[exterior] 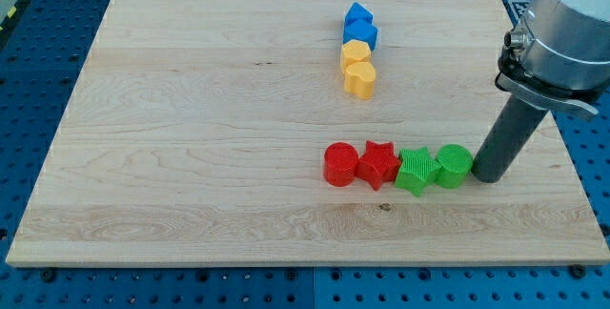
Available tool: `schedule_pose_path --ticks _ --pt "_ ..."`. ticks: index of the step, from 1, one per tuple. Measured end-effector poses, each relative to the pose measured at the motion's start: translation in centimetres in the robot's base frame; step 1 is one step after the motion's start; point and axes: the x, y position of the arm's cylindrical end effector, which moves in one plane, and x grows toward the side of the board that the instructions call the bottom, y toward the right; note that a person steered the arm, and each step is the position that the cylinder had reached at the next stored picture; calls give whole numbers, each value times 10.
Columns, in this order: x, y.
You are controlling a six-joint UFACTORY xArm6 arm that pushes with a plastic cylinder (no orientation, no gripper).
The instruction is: Place the green circle top right to the red star
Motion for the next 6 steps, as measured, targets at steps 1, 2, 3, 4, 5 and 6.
schedule_pose_path --ticks 1,2,3,4,5,6 --pt "17 -29" --pt "21 -34" --pt "43 -29" --pt "21 -29" --pt "-6 -29" --pt "-21 -36"
